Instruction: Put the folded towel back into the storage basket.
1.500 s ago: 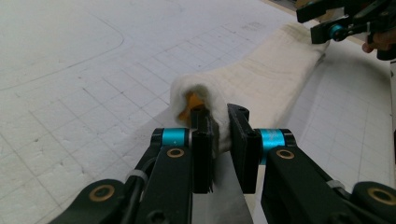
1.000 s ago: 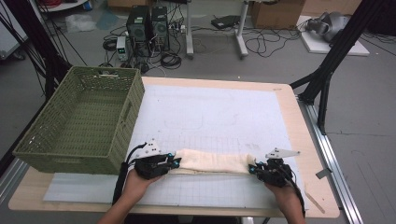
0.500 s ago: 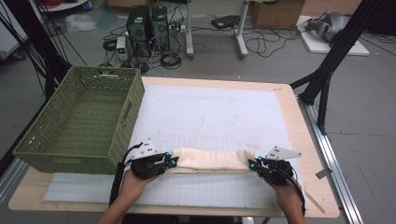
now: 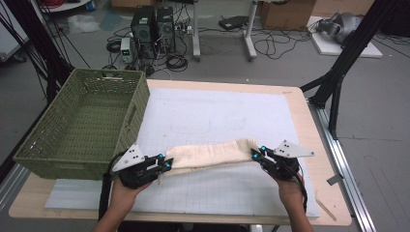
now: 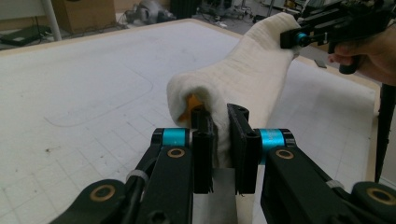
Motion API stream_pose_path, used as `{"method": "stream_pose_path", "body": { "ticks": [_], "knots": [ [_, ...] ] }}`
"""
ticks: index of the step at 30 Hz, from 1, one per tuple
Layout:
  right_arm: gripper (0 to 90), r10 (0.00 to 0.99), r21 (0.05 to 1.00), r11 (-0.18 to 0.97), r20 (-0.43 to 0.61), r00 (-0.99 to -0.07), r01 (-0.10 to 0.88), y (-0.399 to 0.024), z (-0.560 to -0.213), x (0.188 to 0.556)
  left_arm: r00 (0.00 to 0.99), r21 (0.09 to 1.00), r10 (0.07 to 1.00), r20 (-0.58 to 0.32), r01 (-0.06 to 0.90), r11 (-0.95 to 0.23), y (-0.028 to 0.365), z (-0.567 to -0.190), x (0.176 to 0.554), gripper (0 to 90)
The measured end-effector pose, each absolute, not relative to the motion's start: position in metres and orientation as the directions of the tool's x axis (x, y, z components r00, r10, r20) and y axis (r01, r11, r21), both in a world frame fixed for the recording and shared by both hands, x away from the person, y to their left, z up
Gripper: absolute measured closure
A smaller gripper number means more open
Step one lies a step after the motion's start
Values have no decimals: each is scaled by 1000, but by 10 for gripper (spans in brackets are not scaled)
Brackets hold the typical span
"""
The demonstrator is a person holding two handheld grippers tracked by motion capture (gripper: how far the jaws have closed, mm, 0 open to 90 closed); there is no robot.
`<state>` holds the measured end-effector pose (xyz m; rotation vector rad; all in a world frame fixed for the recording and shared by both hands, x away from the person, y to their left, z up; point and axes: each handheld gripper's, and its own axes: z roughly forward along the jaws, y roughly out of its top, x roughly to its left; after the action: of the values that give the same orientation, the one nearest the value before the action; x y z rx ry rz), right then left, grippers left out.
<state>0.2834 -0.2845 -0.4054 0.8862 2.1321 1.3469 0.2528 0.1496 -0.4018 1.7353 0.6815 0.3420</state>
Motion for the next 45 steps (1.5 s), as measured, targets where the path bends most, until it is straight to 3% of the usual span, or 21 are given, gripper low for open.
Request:
{"method": "stream_pose_path", "body": {
  "ticks": [15,27,45],
  "knots": [
    [818,725,937,299,-99,-681,182,-256,-380,309,770,973,635,-68,191,-127,168,-375,240,811],
    [817,713,950,274,-95,-695,152,-218,-343,353,735,986,678,10,106,-128,186,-353,234,812],
    [817,657,966,239,-84,-749,102,-167,-303,396,670,993,742,21,70,-91,217,-336,230,813]
  ]
}}
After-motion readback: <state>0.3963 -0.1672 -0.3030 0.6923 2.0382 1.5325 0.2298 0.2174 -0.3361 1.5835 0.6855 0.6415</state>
